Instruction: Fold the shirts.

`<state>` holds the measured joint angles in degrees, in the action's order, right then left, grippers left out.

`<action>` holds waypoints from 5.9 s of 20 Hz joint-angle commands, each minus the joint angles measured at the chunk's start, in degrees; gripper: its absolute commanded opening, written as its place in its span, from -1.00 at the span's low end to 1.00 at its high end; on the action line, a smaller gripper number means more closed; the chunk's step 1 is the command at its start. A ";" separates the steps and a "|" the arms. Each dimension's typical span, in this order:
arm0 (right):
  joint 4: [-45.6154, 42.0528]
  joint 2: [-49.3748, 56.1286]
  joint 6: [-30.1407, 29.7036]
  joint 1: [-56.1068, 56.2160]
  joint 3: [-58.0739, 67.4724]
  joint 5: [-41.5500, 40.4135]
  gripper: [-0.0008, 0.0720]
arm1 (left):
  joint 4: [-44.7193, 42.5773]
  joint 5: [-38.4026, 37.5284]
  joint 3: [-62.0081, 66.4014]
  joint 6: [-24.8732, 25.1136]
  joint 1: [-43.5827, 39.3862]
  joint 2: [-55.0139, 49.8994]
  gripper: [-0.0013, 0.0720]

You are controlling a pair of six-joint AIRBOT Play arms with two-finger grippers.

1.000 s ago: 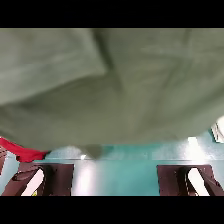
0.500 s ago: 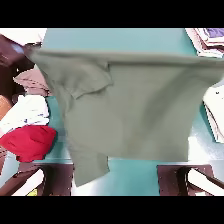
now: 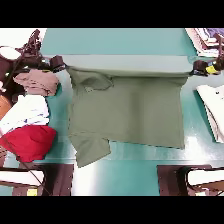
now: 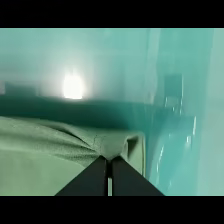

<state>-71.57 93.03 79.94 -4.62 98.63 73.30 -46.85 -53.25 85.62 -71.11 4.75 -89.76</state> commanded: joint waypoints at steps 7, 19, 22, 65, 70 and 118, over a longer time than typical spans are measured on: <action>-1.40 5.22 -2.38 1.29 5.81 6.14 -0.93 | -6.51 -12.11 11.78 1.05 -0.57 -8.20 -0.91; -5.99 -3.10 1.60 4.15 -21.22 -2.56 -0.79 | -14.14 -18.53 -1.70 -3.82 -1.07 -8.20 0.07; -6.05 -3.19 2.34 2.99 -17.09 4.13 -0.24 | -14.32 -22.86 -1.70 -5.44 -0.57 -7.76 0.53; 4.79 -31.43 -8.26 -25.24 -71.91 3.61 0.07 | -6.75 -3.63 -53.48 -13.94 -11.85 38.34 -0.91; 8.55 -29.92 -8.31 -25.24 -71.82 0.35 -0.09 | -6.78 -3.85 -53.51 -13.94 -11.85 38.34 -0.90; 10.25 -0.55 -9.11 -9.99 -16.63 13.05 -0.04 | -18.45 -10.45 -10.01 -13.90 -9.97 8.74 -0.91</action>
<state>-63.24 92.29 74.19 -10.72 84.53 82.59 -65.56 -59.44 74.67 -86.39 -5.28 -80.97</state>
